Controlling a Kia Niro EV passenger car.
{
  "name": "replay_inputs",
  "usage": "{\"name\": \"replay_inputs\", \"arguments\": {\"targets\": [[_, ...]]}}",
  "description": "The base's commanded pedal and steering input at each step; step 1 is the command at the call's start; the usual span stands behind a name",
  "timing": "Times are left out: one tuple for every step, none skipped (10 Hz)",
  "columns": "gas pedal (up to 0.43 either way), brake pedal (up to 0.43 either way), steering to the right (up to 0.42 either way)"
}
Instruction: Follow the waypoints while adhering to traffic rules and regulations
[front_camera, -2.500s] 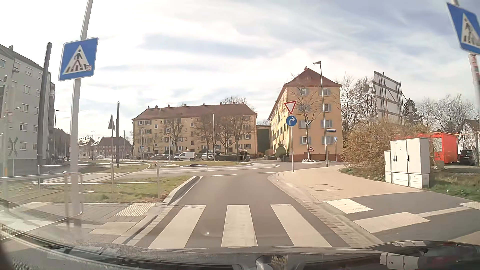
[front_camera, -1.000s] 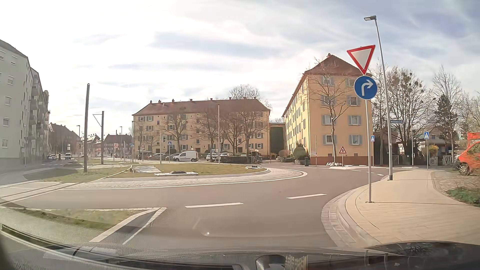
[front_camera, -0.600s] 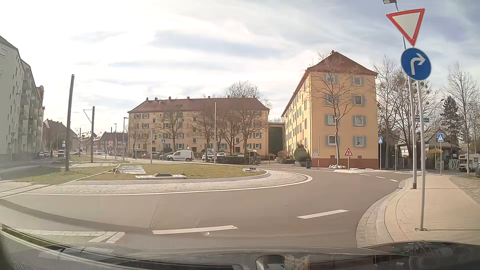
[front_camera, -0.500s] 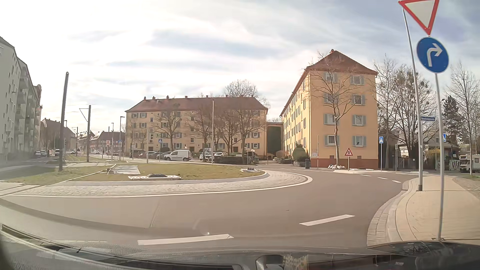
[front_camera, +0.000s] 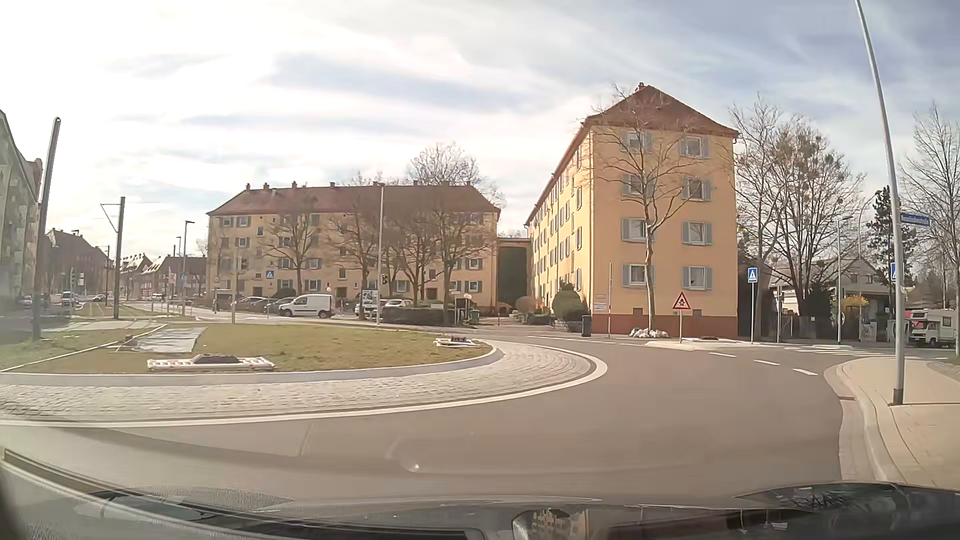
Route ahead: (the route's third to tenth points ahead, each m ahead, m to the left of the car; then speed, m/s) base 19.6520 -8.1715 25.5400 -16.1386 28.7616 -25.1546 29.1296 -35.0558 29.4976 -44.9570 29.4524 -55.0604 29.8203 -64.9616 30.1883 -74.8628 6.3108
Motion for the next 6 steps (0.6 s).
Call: {"name": "replay_inputs", "arguments": {"targets": [[0.087,0.0,0.146],[0.087,0.0,0.152],[0.087,0.0,0.159],[0.087,0.0,0.163],[0.087,0.0,0.165],[0.087,0.0,0.166]]}}
